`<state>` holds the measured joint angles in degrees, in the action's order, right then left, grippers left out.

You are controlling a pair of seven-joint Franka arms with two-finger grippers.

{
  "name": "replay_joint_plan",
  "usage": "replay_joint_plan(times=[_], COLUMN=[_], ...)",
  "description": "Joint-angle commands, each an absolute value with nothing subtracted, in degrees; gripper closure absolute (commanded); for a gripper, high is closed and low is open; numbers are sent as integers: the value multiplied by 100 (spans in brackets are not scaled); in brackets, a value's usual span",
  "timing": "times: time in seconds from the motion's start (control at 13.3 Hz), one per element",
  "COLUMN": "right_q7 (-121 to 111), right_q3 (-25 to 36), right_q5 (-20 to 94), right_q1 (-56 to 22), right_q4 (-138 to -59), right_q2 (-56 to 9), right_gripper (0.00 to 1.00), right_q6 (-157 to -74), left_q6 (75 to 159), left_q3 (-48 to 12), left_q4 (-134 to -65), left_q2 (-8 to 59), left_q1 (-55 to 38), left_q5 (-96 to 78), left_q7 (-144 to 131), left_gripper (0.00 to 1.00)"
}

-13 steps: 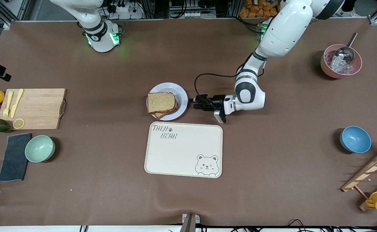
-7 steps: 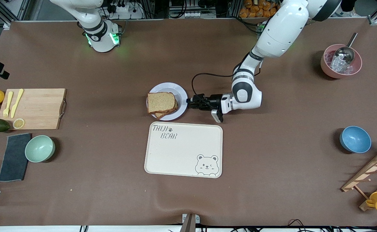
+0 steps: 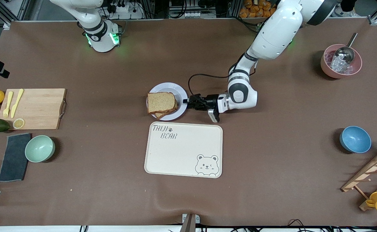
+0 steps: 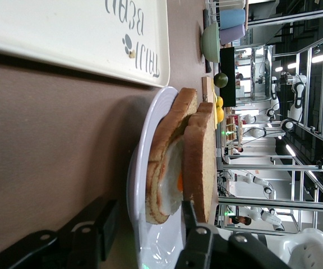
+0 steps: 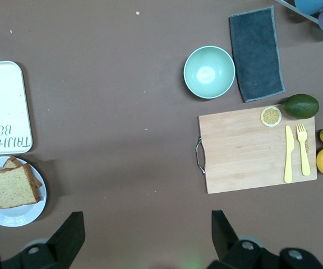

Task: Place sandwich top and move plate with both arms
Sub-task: 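Reach the left gripper to the plate rim and grasp it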

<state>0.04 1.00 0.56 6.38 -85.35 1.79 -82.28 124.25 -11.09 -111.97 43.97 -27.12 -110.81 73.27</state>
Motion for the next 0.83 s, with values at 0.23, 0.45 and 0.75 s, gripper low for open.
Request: replay_joint_plan(times=[0.23,0.45,0.75], right_q7=[-18,-18,-18], right_q3=[114,114,114], right_q5=[18,9,0], right_q1=[668,668,668], right_q4=[-8481,-8473,-8473], right_q2=[228,229,229], right_gripper=[0,0,0], right_q6=[-8025,-8024,-8024], left_q6=[12480,12480,12480], left_q3=[-1107,-1107,-1107], left_q4=[-10995,-10995,-11004], left_q2=[4702,4781,4799], left_q1=[-2918,-2918,-2909], left_q5=[-11470,-11557,-11558], left_q7=[7760,8146,8253], left_gripper=[70,91,100])
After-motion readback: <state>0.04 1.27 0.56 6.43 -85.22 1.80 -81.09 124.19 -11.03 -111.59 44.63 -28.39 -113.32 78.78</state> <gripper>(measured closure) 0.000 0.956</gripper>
